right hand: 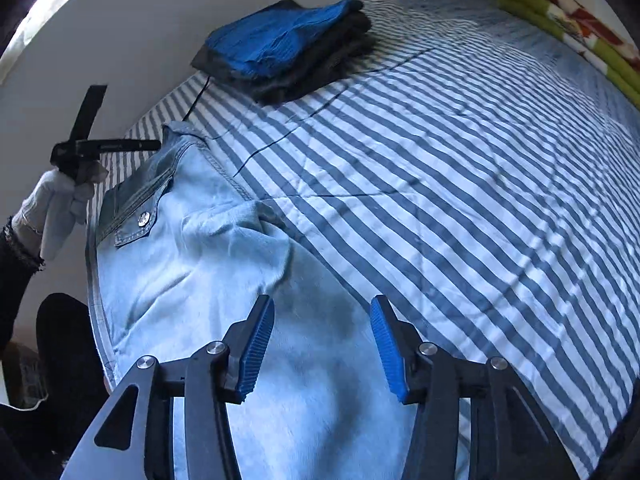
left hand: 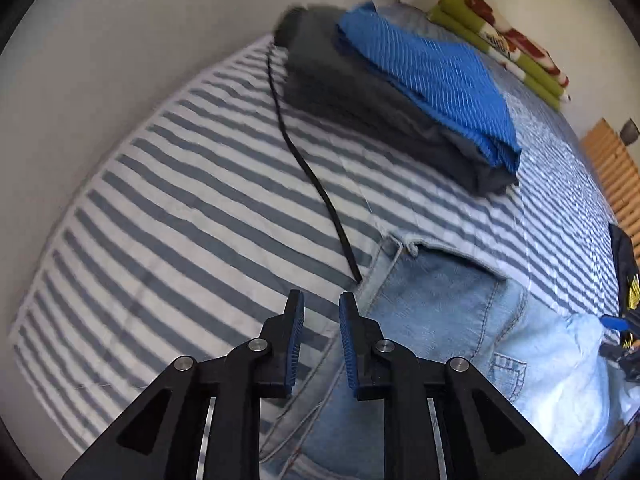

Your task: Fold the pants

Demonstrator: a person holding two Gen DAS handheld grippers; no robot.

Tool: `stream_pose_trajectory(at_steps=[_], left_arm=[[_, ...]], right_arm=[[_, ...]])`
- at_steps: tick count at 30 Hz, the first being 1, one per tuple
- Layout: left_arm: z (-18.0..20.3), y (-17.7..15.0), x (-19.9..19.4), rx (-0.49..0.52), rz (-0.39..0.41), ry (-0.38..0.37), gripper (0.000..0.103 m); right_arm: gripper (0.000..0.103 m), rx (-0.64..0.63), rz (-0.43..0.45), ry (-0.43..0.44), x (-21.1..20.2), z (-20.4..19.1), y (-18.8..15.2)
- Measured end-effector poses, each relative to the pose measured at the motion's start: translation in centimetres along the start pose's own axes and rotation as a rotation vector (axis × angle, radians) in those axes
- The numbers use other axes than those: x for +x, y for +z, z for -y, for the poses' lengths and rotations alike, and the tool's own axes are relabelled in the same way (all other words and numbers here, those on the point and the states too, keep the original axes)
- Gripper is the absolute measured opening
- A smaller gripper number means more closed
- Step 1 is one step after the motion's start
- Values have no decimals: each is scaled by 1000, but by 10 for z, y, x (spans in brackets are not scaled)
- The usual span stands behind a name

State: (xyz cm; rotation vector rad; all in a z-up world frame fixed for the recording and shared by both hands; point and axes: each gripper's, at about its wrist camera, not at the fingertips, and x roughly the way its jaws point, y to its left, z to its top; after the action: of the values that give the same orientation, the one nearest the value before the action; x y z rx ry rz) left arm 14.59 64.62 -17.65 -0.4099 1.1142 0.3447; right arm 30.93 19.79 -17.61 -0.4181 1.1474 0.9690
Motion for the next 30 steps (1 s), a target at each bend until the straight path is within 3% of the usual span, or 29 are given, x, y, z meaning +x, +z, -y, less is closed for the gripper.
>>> stream_pose_trajectory(at_steps=[2, 3, 4, 5, 6, 10, 13, 16, 18, 21, 24, 26, 28, 30], left_arm=[[16, 0, -15, 29, 11, -39, 27], [29, -1, -21, 55, 12, -63, 29], [47, -2, -27, 90, 11, -92, 30], [66, -4, -31, 123, 8, -129, 31], [88, -7, -35, 157, -1, -180, 33], [180, -31, -34, 289, -94, -402, 37], [228, -52, -30, 364, -150, -479, 45], [260, -76, -20, 465, -186, -409, 45], [265, -84, -8, 461, -224, -374, 45], [252, -88, 8, 433, -252, -341, 19], [234, -87, 10, 314, -282, -436, 18], [233, -86, 7, 264, -295, -482, 29], [237, -86, 3, 272, -291, -469, 55], [243, -87, 7, 285, -287, -422, 55]], right_arm=[[53, -18, -14, 7, 17, -2, 4], [46, -11, -21, 33, 20, -1, 4], [20, -1, -17, 49, 20, -1, 2], [8, 15, -11, 43, 18, -1, -1], [3, 29, 7, 57, 13, -2, -4], [3, 67, 76, 147, -17, -19, -25], [3, 103, 76, 209, -17, -35, -42], [3, 129, 73, 237, -11, -44, -53], [3, 154, 67, 263, -7, -45, -58], [3, 158, 53, 283, -4, -49, -62], [4, 148, 43, 281, -3, -55, -64], [3, 158, 41, 270, -4, -57, -65], [3, 168, 38, 282, -4, -57, -64], [3, 180, 42, 308, -5, -58, -62]])
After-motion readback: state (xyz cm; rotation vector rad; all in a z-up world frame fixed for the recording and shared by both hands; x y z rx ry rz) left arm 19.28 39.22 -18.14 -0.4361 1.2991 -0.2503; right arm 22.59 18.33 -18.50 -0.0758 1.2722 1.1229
